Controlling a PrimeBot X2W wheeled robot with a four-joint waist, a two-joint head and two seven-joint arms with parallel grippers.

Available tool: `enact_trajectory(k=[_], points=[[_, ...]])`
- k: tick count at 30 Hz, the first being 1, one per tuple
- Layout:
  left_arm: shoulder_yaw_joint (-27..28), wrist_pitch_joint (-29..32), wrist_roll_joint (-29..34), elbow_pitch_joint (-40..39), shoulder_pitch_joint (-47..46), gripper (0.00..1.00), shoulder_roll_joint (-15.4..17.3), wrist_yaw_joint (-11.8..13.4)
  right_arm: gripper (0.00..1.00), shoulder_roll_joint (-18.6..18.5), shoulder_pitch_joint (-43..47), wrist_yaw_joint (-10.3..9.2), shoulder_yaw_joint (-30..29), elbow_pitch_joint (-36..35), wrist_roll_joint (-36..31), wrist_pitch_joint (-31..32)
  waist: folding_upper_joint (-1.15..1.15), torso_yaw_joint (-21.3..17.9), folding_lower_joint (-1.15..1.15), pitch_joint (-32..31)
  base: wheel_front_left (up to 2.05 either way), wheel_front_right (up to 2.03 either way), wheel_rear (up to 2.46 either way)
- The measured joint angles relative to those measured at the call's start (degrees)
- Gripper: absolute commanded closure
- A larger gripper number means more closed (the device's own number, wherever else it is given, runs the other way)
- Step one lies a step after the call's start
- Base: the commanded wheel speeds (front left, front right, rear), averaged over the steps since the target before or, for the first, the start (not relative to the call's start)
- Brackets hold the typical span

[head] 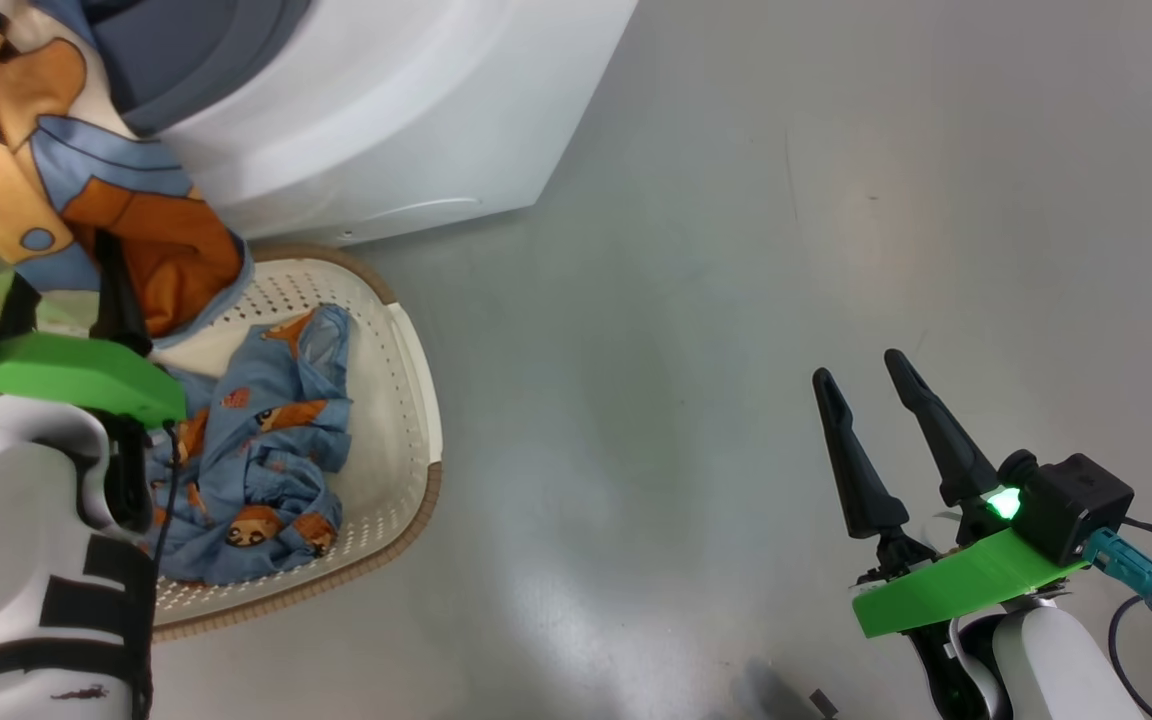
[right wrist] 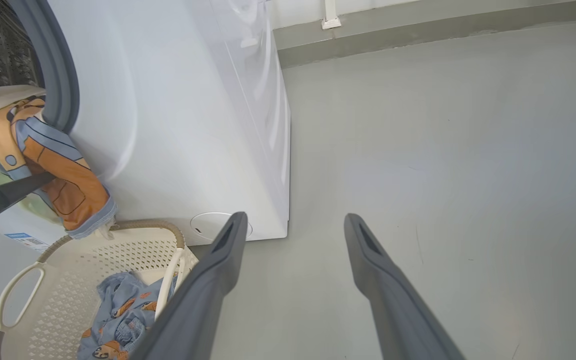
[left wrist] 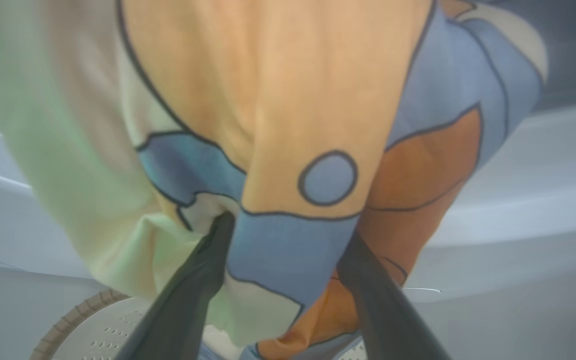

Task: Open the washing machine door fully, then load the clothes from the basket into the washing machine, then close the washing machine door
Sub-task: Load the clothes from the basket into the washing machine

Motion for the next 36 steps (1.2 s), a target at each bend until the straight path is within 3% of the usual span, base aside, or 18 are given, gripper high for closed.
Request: enact_trajectory(k=[7,8,10,14,17,36], points=[[1.6,0.0,0.9,-1.4,-0.8,0.00,0.0,-0.3,0.00,0.0,-0.1,0.00,0.1,-0.1,0.0,0.0,0.00,-0.6,0.00,0.9,0.00,0.00,0.00],[2.0,0.0,1.1,-1.9,-0.9,0.04,0.0,-0.3,0.00,0.0,-0.2,0.00,0.1,-0.1,0.0,0.0,0.00,-0.7,0.00,1.0,0.00,0.00,0.00],[2.7,0.0,1.9,-2.9,-0.9,0.50,-0.2,-0.3,0.00,0.0,-0.3,0.00,0.1,-0.1,0.0,0.0,0.00,-0.7,0.00,1.1,0.00,0.00,0.00],[3.5,0.0,2.6,-4.1,-0.8,0.75,-1.0,-0.3,0.00,0.0,-0.3,0.00,0.0,-0.1,0.0,0.0,0.00,-0.4,0.00,1.0,0.00,0.00,0.00],[3.9,0.0,3.4,-5.1,-0.7,1.00,-2.0,-0.3,0.00,0.0,-0.3,0.00,-0.1,-0.1,0.0,0.0,0.00,0.0,0.00,0.8,0.00,0.00,0.00],[2.0,0.0,3.3,-14.9,5.4,1.00,-4.2,-0.3,0.00,-0.2,-0.3,0.00,0.0,0.0,0.0,0.0,0.00,2.4,0.00,-1.8,0.00,0.00,0.00]])
